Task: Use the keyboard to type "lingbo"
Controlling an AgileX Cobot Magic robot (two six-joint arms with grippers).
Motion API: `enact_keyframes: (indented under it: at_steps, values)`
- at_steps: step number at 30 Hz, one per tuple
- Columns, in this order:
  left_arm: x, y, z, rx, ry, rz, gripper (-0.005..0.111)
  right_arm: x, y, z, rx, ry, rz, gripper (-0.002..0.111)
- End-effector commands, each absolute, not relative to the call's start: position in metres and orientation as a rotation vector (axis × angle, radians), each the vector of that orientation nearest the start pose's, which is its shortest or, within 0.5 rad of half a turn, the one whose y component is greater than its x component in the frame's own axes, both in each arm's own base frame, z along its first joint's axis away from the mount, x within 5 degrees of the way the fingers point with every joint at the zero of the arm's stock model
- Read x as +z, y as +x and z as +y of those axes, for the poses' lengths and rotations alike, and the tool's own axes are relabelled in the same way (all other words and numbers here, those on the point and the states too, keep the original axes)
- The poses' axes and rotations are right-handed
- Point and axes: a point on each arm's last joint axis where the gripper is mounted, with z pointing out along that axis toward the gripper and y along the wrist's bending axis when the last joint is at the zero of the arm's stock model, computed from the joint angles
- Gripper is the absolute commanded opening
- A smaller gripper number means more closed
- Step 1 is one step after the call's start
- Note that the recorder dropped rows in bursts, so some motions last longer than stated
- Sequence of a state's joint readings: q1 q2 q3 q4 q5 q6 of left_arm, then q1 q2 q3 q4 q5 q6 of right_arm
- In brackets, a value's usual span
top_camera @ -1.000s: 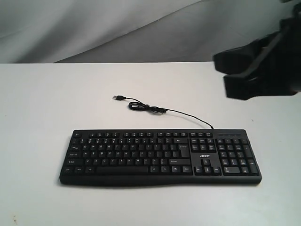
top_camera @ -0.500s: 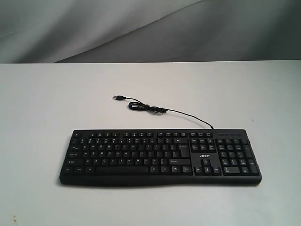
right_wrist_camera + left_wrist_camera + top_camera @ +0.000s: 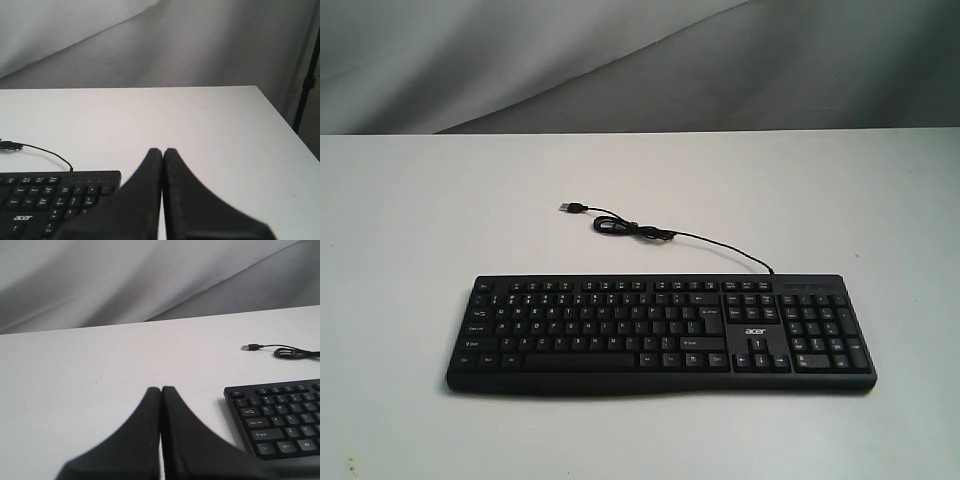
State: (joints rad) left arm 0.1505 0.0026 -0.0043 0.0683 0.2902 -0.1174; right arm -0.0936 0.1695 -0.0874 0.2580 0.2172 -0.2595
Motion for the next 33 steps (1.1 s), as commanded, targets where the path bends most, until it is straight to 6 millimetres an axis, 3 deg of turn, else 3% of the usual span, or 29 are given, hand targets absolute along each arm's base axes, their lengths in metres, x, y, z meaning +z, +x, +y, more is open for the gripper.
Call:
enact_keyframes:
  at_steps: [1, 17, 33]
  values:
    - [0.187, 0.054, 0.01, 0.079, -0.203, 1.758, 0.001, 0.196, 0.067, -0.003, -0.047, 0.034, 1.764, 0.0]
    - [0.187, 0.054, 0.01, 0.079, -0.203, 1.758, 0.001, 0.183, 0.06, -0.004, -0.106, -0.009, 1.85, 0.0]
    - [0.187, 0.054, 0.01, 0.079, -0.203, 1.758, 0.001, 0.183, 0.057, -0.004, -0.113, -0.014, 1.837, 0.0]
